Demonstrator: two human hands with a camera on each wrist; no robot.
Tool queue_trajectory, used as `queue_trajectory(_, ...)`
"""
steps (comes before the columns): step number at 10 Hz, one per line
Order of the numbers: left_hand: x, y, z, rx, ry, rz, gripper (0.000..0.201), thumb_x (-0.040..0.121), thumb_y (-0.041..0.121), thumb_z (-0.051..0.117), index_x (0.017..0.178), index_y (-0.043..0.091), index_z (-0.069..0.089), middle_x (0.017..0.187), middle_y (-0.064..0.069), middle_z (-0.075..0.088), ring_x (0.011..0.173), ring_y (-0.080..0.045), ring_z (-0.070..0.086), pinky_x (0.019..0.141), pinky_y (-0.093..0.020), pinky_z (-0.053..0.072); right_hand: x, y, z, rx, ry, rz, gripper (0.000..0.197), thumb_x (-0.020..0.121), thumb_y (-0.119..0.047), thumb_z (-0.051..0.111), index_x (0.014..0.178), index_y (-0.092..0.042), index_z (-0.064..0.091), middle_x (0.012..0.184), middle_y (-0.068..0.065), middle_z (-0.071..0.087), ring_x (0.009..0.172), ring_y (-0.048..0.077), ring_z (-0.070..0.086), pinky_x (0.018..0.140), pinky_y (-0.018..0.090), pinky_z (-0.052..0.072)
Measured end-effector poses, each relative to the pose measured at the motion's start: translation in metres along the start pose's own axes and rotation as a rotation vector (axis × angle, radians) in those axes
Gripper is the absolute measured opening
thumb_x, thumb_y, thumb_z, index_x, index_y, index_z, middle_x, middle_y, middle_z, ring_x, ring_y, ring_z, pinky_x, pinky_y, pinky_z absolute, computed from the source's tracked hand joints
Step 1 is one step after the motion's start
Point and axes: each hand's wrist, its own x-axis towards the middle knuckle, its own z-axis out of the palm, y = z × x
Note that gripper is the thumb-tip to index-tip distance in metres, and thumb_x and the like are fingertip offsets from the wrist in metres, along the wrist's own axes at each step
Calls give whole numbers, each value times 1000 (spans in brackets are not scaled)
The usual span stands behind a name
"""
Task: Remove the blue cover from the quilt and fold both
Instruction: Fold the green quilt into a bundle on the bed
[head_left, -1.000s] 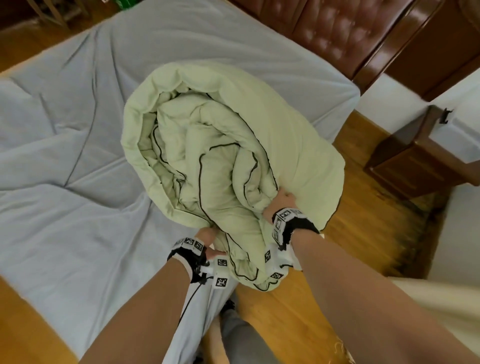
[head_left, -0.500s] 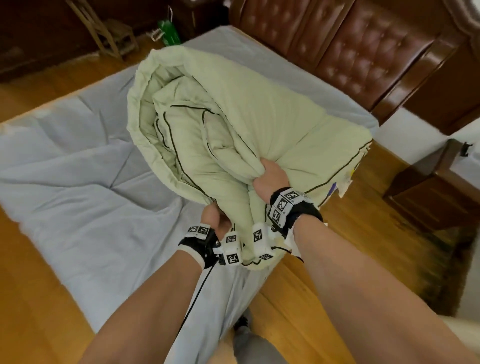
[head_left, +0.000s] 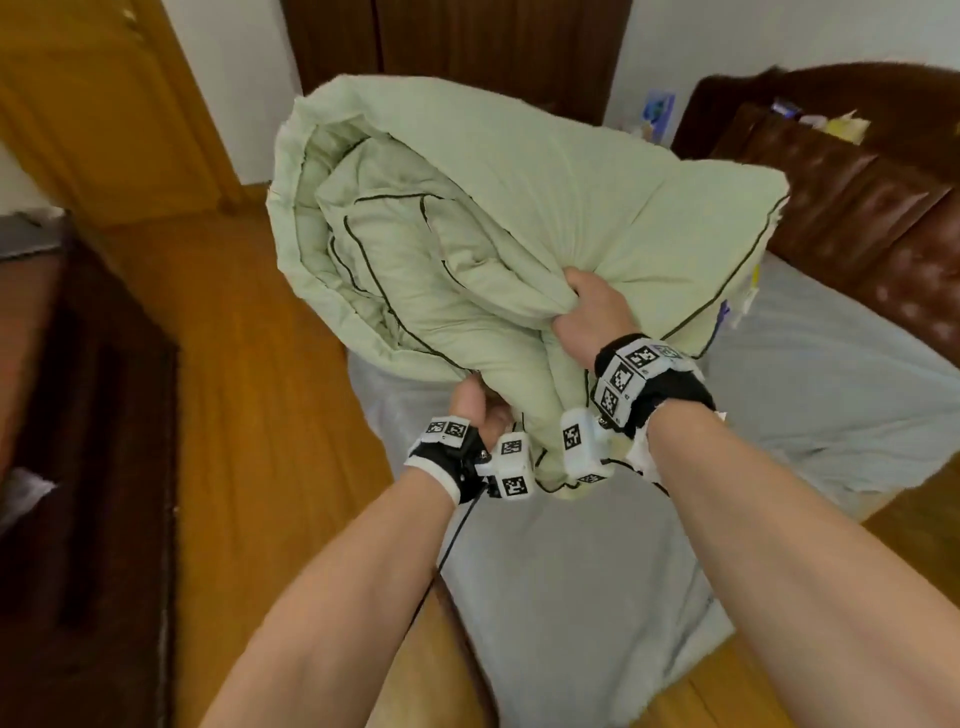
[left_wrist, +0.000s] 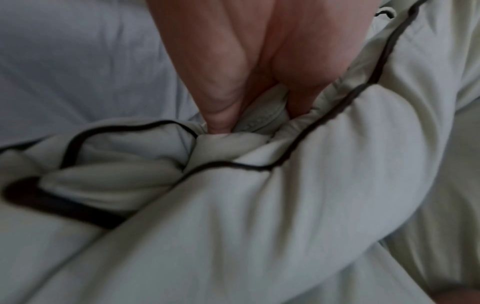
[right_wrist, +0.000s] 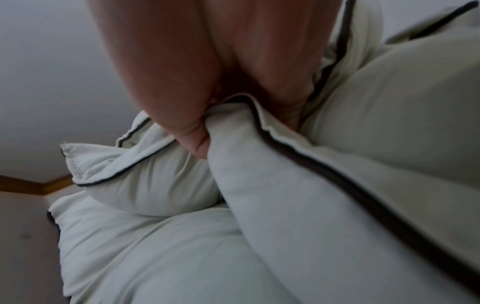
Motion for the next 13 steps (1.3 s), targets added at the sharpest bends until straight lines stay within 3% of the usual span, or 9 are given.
queue_trajectory(1,-33,78,-87,-42,63,118,46,103,24,33,141,0,41,86,6,49,70,-18,50,64,-30,43,-10,-99,50,68,-35,-113,34,79,-1,52,107,-18,62,103,3,64,93,26,60,78,30,48)
queue_trajectory(2,-78,136,-164,-39,176,163,55,100,28,45,146,0,32,124,1,56,112,-32,58,72,-27,42,-23,-180,107,113,-87,-218,29,77,0,50,98,-17,60,97,5,64,88,27,58,72,29,45)
queue_trajectory(3,-86,185,-243,-40,230,296,56,97,29,52,143,3,35,146,-10,45,125,-24,55,81,-21,46,-35,-250,161,158,-124,-305,24,73,-1,51,92,-14,57,93,8,64,86,30,58,75,36,50)
queue_trajectory(4,-117,228,-292,-184,310,363,50,101,21,34,149,7,30,153,-16,35,57,-8,66,55,-16,47,-38,-314,204,212,-184,-389,24,71,-1,51,92,-12,57,87,6,64,82,31,59,74,38,53)
queue_trajectory(6,-128,306,-387,-147,500,454,51,101,19,34,148,1,32,86,5,51,67,-20,49,61,-34,43,-24,-417,297,254,-308,-518,25,70,-1,50,91,-13,56,83,4,64,78,29,60,71,38,54)
queue_trajectory(8,-81,396,-469,-318,541,526,23,102,28,32,102,15,52,95,-5,56,72,-19,52,70,-32,46,26,-513,388,262,-420,-682,23,70,-1,49,89,-13,53,90,6,62,82,31,59,73,38,53)
queue_trajectory(10,-47,472,-516,-470,632,606,35,104,28,28,116,10,55,154,-14,34,106,-28,60,112,-39,33,71,-603,462,219,-526,-820,28,73,-3,48,88,-26,48,100,11,62,89,33,60,79,39,53)
queue_trajectory(12,-4,544,-604,-662,652,682,51,100,32,38,145,7,40,150,-13,41,138,-32,40,108,-44,37,97,-680,536,203,-603,-931,26,73,-2,50,85,-25,46,98,10,60,88,32,58,72,34,46)
queue_trajectory(13,2,561,-645,-727,598,683,51,89,32,53,134,9,54,138,-15,55,125,-34,53,98,-46,47,101,-713,582,186,-606,-967,25,76,-2,52,93,-20,54,103,7,56,89,28,53,73,32,42)
